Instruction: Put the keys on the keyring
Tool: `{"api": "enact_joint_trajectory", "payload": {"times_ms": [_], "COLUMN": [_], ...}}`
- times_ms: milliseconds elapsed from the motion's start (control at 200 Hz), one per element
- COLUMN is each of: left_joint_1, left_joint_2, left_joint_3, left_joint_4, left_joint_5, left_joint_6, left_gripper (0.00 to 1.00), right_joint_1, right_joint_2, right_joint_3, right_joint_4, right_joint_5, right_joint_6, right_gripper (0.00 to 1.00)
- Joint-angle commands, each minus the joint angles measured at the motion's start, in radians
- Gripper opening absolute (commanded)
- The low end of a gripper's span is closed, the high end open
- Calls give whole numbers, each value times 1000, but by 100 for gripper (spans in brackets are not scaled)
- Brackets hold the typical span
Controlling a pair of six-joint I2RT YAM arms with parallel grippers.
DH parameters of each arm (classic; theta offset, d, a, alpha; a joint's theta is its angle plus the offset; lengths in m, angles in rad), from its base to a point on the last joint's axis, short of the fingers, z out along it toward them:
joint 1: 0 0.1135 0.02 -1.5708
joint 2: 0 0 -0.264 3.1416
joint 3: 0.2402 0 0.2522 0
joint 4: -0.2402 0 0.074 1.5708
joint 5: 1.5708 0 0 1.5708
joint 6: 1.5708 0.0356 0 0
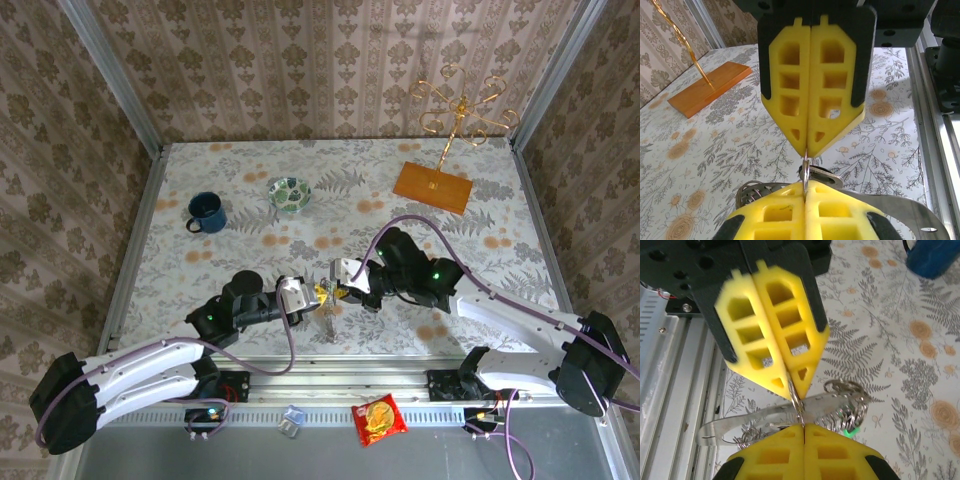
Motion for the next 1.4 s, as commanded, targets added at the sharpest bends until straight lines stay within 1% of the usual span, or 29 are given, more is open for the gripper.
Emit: {"api": "enact_joint_trajectory", "payload": {"times_ms": [0,90,170,230,300,370,560,755,830,910,975,1015,1055,1110,1170,1240,1325,1395], "left_joint_1": [-2,-3,-4,-4,-3,-5,-4,-5,-6,-5,-6,-4,-5,-4,-5,-4,-4,-5], "left_joint_2": [-24,-22,-20,-19,-13,-4,15,11,11,12,9,5,1,-9,-22,-32,-30,-17], "left_joint_3": [-3,-5,-13,-27,-48,-67,-89,-95,-96,-98,-97,-97,-97,-93,-79,-45,13,48], "left_joint_4": [90,96,110,141,198,255,334,339,343,345,339,333,325,296,242,149,25,-44], "left_joint_5": [16,16,14,11,7,10,40,64,71,72,62,50,35,16,-7,-31,-30,-28], "left_joint_6": [-13,-14,-23,-37,-68,-99,-146,-154,-158,-161,-161,-161,-159,-151,-131,-114,-89,-72], "left_gripper": [0,0,0,0,0,0,0,0,0,0,0,0,9,24,31,32,32,31], "right_joint_1": [-15,-14,-14,-15,-17,-18,-19,-34,-36,-37,-41,-44,-45,-46,-45,-45,-39,-28], "right_joint_2": [29,30,-10,-47,-72,-74,-43,-15,-9,-6,-5,-6,-8,-9,-4,6,20,34], "right_joint_3": [-14,-8,-42,-82,-115,-124,-125,-134,-130,-126,-122,-119,-114,-100,-76,-37,17,56], "right_joint_4": [-2,11,95,176,241,264,280,313,317,321,317,310,299,268,214,131,25,-40], "right_joint_5": [42,-18,-43,-61,-90,-109,-127,-158,-178,-191,-203,-209,-212,-206,-190,-163,-129,-113], "right_joint_6": [31,51,74,86,97,105,113,122,123,126,120,114,104,81,47,-1,-62,-104], "right_gripper": [0,0,19,28,33,34,31,24,19,11,0,0,0,0,0,0,0,0]}}
